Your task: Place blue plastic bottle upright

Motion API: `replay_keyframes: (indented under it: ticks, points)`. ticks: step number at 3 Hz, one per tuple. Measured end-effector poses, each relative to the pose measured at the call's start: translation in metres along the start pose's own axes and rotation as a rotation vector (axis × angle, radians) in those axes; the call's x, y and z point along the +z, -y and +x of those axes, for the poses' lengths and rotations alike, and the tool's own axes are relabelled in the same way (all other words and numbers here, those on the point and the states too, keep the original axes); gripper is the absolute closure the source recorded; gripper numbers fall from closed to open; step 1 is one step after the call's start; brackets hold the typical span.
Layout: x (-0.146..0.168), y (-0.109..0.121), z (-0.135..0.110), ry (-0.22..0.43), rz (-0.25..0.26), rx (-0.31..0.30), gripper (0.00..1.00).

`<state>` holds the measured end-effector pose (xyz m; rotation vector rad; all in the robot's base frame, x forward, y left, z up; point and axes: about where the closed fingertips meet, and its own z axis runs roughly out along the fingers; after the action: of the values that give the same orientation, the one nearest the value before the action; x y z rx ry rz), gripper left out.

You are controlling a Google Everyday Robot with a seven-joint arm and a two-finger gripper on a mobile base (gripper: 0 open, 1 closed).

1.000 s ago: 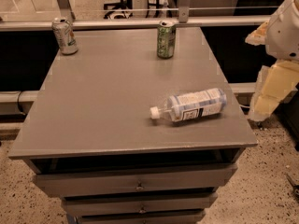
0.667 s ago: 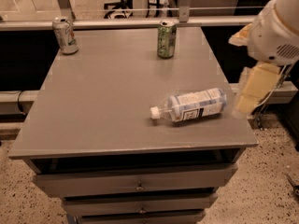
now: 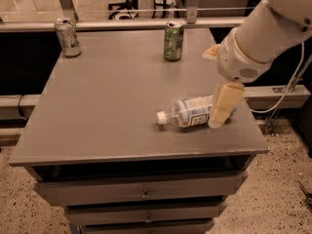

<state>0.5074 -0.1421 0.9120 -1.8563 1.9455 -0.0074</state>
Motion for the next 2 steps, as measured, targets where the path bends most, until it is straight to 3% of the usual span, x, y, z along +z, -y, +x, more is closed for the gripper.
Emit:
replay_keyframes:
  ticks: [2]
  points:
    - [0.069,-0.003,-0.005,-0.051,-0.102,-0.080,0.04]
